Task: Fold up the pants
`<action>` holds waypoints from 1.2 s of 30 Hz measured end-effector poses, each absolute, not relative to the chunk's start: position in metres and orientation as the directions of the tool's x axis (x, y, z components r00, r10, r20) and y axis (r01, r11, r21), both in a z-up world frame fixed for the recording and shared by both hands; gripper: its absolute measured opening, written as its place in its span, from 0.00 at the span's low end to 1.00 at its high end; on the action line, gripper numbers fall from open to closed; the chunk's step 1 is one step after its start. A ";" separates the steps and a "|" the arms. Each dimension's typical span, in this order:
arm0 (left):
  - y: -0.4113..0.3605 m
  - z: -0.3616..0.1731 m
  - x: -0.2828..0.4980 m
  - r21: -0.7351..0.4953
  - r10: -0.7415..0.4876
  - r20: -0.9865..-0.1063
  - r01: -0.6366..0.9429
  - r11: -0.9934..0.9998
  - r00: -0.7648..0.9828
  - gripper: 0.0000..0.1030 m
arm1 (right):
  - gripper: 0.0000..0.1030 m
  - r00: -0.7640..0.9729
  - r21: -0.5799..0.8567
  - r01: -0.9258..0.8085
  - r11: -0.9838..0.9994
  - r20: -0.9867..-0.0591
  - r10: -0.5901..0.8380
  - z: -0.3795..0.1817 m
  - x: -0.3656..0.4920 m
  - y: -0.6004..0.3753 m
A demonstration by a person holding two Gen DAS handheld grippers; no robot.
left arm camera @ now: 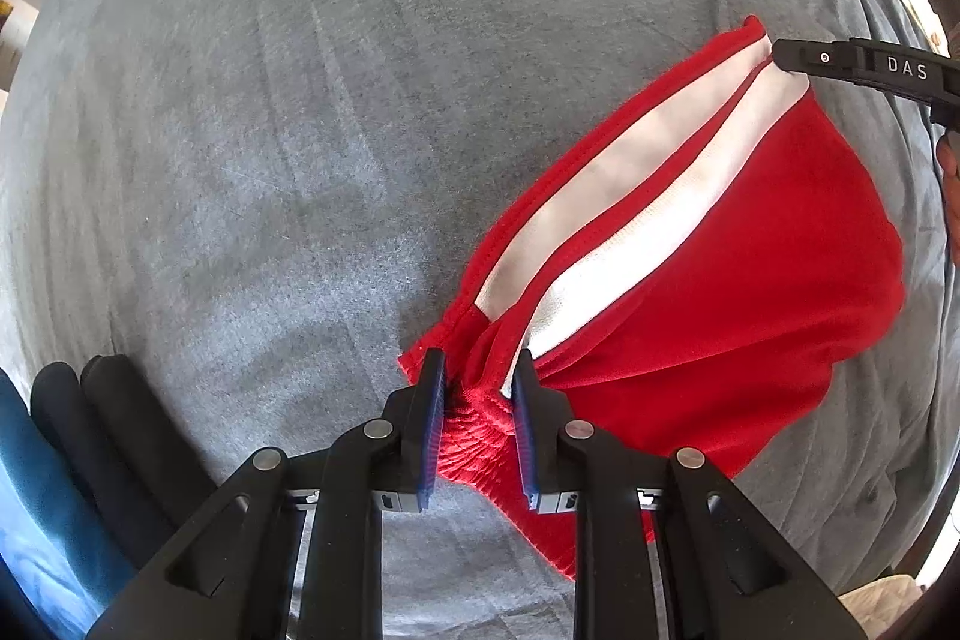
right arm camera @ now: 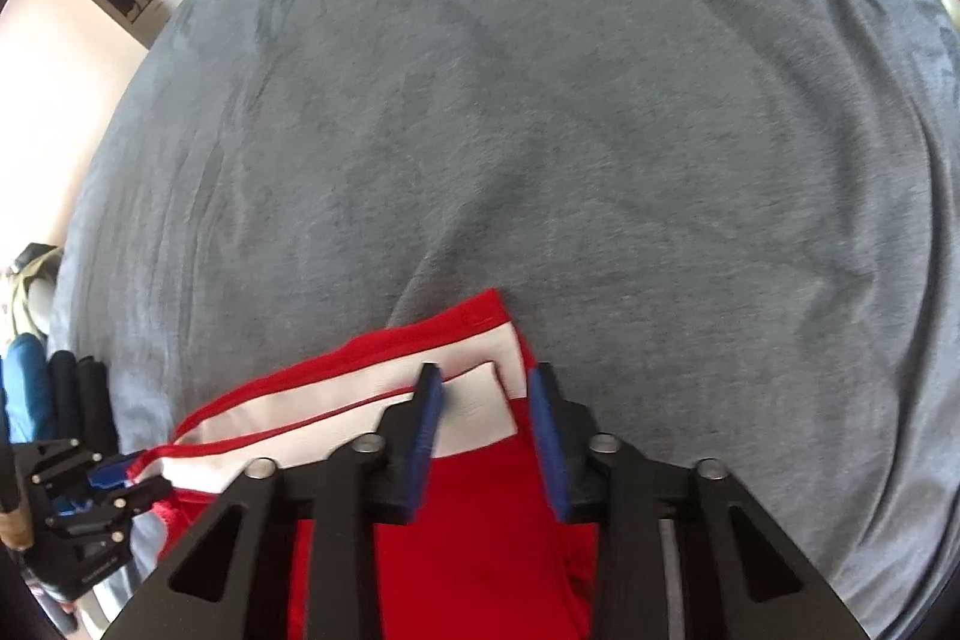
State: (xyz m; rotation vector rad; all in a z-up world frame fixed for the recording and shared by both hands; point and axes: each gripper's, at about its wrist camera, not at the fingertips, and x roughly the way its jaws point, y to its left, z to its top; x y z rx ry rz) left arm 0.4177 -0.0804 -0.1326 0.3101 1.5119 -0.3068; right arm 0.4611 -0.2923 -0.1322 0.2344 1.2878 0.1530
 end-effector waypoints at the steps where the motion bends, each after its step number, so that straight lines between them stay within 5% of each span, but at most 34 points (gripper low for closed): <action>1: -0.081 -0.134 0.417 0.009 -0.006 -0.999 0.385 0.923 0.036 0.22 | 0.25 0.272 0.263 0.021 0.965 -0.930 0.247 -0.133 0.462 -0.292; 6: -0.073 -0.138 0.424 -0.002 -0.015 -0.999 0.385 0.923 0.032 0.22 | 0.07 0.260 0.284 0.025 0.958 -0.928 0.268 -0.132 0.460 -0.288; 15: -0.063 -0.130 0.431 -0.038 -0.055 -0.998 0.354 0.934 0.039 0.23 | 0.06 0.372 0.264 0.050 0.963 -0.900 0.227 -0.096 0.457 -0.289; 27: -0.039 -0.142 0.473 -0.057 -0.068 -0.997 0.340 0.939 0.021 0.32 | 0.06 0.344 0.202 0.083 0.976 -0.925 0.162 -0.127 0.487 -0.285; 36: -0.021 -0.135 0.488 -0.037 -0.061 -0.996 0.303 0.952 0.071 0.55 | 0.12 0.344 0.142 0.094 0.985 -0.933 0.102 -0.133 0.492 -0.282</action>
